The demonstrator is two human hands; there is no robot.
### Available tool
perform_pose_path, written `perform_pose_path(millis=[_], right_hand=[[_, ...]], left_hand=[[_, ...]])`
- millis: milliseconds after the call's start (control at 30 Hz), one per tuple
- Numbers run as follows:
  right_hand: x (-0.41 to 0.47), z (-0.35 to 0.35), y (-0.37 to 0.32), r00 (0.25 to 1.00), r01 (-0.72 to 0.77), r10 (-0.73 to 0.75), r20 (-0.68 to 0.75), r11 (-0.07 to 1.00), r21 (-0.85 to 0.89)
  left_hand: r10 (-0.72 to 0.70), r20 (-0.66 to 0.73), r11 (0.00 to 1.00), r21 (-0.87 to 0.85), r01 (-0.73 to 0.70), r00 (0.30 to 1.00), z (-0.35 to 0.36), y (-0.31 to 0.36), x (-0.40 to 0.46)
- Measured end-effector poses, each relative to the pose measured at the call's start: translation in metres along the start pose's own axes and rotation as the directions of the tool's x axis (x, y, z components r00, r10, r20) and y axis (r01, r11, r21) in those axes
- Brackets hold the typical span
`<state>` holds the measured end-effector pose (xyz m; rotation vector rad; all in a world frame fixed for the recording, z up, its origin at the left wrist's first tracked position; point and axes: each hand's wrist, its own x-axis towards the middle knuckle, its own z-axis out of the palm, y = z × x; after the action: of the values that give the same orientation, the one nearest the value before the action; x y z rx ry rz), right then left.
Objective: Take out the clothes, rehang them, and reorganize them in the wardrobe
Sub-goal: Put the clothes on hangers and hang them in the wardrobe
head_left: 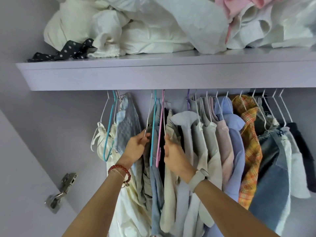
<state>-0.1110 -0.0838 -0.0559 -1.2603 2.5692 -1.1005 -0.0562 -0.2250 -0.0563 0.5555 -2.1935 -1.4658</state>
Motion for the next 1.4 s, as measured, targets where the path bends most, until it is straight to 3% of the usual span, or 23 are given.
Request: perform_pose_path(millis=[200, 267, 367, 467, 533, 667, 800, 900, 967, 1100, 1200, 1267, 1333, 1400], right_hand=[[-0.002, 0.001, -0.004, 0.997, 0.055, -0.057, 0.043, 0.997, 0.046], [-0.007, -0.010, 0.007, 0.998, 0.060, -0.059, 0.015, 0.998, -0.038], [-0.022, -0.025, 0.021, 0.948, 0.121, -0.189, -0.257, 0.959, -0.258], [-0.034, -0.043, 0.031, 0.789, 0.095, -0.329, -0.519, 0.900, -0.426], [-0.035, -0.055, 0.041, 0.787, -0.020, -0.267, -0.556, 0.890, -0.456], [-0.036, -0.058, 0.059, 0.863, -0.265, -0.005, -0.505, 0.846, -0.462], [-0.032, -0.055, 0.062, 0.859, -0.302, 0.045, -0.510, 0.848, -0.435], [-0.029, -0.059, 0.061, 0.843, -0.290, 0.036, -0.537, 0.870, -0.397], [-0.030, -0.062, 0.063, 0.846, -0.277, 0.050, -0.530, 0.891, -0.359], [-0.039, -0.065, 0.069, 0.843, -0.144, -0.025, -0.537, 0.952, -0.270], [-0.050, -0.072, 0.069, 0.807, -0.085, -0.061, -0.587, 0.972, -0.217], [-0.057, -0.078, 0.074, 0.761, -0.112, -0.096, -0.642, 0.955, -0.276], [-0.063, -0.088, 0.084, 0.716, -0.184, -0.080, -0.693, 0.937, -0.298], [-0.067, -0.099, 0.096, 0.677, -0.280, 0.010, -0.736, 0.928, -0.244]], left_hand=[[-0.064, -0.073, 0.997, 0.047, 0.068, 0.995, -0.001, 0.005, 0.007], [-0.073, -0.130, 0.994, 0.066, 0.082, 0.989, 0.011, 0.012, 0.011], [-0.098, -0.104, 0.986, 0.123, 0.111, 0.990, 0.031, 0.029, 0.020], [-0.116, -0.114, 0.958, 0.248, 0.142, 0.987, 0.051, 0.041, 0.027], [-0.083, -0.147, 0.950, 0.288, 0.123, 0.986, 0.061, 0.041, 0.029], [0.070, -0.160, 0.977, 0.209, -0.036, 0.985, 0.061, 0.036, 0.026], [0.169, -0.056, 0.949, 0.281, -0.147, 0.984, 0.056, 0.032, 0.029], [0.100, 0.047, 0.993, 0.051, -0.102, 0.994, 0.050, 0.029, 0.029], [0.064, 0.061, 0.998, -0.012, -0.064, 0.996, 0.037, 0.023, 0.031], [0.105, -0.041, 0.912, 0.402, -0.080, 0.994, 0.013, 0.021, 0.038], [0.004, -0.074, 0.884, 0.467, 0.031, 0.997, 0.021, 0.030, 0.032], [0.112, -0.147, 0.826, 0.563, -0.010, 0.983, 0.034, 0.040, 0.021], [0.353, -0.169, 0.791, 0.579, -0.197, 0.920, 0.049, 0.051, 0.012], [0.511, -0.126, 0.781, 0.482, -0.398, 0.851, 0.069, 0.063, 0.003]])
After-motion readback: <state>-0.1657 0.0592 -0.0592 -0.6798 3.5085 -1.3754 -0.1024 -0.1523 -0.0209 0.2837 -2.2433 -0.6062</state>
